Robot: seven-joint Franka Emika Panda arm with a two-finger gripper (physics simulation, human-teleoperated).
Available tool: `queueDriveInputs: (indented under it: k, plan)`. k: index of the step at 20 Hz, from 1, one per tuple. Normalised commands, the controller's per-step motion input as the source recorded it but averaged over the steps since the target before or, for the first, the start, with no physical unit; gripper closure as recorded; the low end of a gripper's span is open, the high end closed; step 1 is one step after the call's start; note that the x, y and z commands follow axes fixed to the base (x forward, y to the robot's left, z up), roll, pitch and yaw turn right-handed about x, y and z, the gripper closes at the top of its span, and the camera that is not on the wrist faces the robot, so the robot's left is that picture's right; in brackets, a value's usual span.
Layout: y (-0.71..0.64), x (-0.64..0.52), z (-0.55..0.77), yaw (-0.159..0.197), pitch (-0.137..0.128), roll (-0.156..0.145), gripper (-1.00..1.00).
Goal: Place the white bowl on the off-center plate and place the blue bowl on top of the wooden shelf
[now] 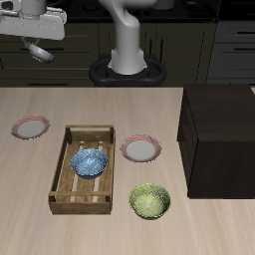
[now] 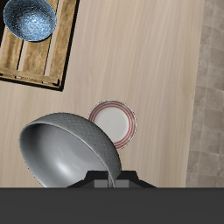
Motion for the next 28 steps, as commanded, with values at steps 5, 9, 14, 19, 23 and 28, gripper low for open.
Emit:
queueDriveInputs:
  k: [5,9,14,19,23,28]
  plan:
    - [-0.20,0.18,-0.12,0.007,0.020,0.003,1.00]
    - [-0.23,0.07,-0.12,-0.020,0.010,-0.055,1.00]
    - [-0.16,0.03,-0.18,-0.021,0.004,-0.028,1.00]
    - [-0.03,0.14,-0.33,-0.019,0.015,-0.022,1.00]
    - [0.07,0.19,-0.26,-0.014,0.019,0.007,1.00]
    - [0.03,0.19,-0.29,-0.015,0.011,-0.006,1.00]
